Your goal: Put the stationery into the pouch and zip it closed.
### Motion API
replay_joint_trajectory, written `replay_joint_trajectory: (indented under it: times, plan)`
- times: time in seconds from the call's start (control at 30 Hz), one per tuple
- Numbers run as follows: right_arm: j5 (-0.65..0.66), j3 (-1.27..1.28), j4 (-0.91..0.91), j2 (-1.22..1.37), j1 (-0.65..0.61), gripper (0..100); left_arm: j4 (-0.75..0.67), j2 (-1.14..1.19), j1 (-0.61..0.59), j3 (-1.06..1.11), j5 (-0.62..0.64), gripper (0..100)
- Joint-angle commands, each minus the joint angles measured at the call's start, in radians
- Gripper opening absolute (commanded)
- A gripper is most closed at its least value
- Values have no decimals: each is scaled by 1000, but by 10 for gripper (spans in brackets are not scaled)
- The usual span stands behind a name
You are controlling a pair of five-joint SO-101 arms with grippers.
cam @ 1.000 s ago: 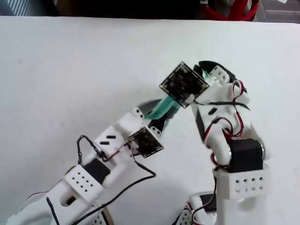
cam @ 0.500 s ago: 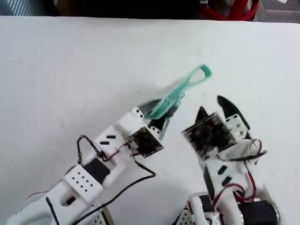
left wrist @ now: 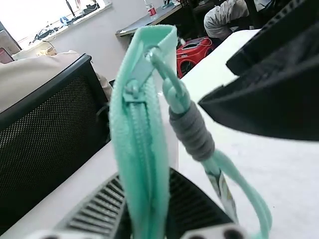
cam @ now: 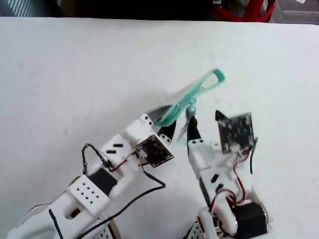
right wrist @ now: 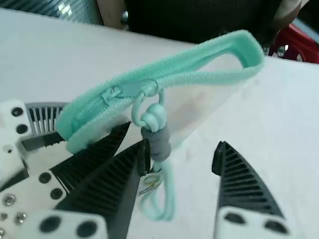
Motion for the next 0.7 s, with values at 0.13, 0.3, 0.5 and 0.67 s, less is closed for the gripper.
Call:
replay_joint_trajectory:
  times: [0.13,0.3,0.5,0.67]
  plan:
    - [-11,181,-176,-174,-79,206,5,-12,1,-5,-6,22]
    - [-15,181,-182,-179,-111,207,5,-12,1,-5,-6,22]
    - [-20,192,-248,-180,-111,207,3,-10,1,-5,-6,22]
    - [-12,244,-351,-173,-104,206,5,-8,1,-5,-6,22]
